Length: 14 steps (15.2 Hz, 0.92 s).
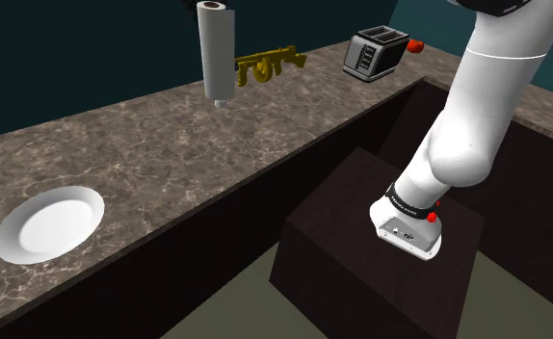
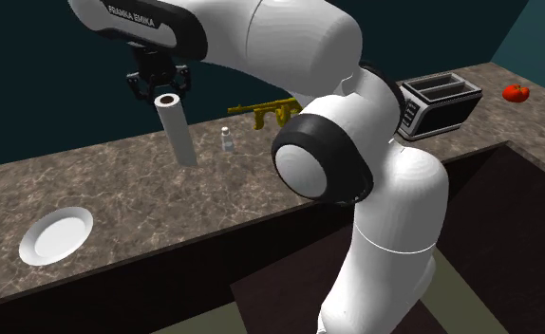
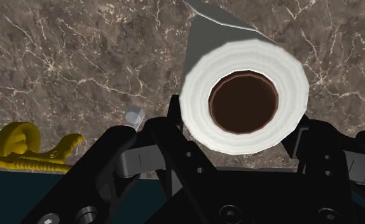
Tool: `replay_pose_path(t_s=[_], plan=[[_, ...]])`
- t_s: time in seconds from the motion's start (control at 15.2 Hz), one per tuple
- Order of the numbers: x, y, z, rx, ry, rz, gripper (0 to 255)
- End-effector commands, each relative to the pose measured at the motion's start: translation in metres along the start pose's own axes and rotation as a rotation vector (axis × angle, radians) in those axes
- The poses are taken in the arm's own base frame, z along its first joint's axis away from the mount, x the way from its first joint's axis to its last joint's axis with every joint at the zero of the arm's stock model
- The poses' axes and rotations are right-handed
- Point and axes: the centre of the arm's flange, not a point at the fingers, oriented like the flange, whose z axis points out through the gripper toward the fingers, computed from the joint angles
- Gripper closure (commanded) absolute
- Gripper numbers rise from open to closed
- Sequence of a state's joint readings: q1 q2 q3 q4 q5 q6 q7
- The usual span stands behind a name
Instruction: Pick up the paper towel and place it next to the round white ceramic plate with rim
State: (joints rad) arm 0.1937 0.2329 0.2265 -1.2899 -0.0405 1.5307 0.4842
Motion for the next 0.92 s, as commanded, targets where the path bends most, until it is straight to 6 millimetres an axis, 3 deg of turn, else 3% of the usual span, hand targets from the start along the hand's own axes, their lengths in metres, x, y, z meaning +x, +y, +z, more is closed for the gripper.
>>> replay_pose_path(t_s=[0.0, 0.86], plan=[[-0.008, -0.021, 0.014, 0.000, 0.000, 0.002, 255], [-0.067, -0.166, 0.083, 0.000, 0.000, 0.002, 255]])
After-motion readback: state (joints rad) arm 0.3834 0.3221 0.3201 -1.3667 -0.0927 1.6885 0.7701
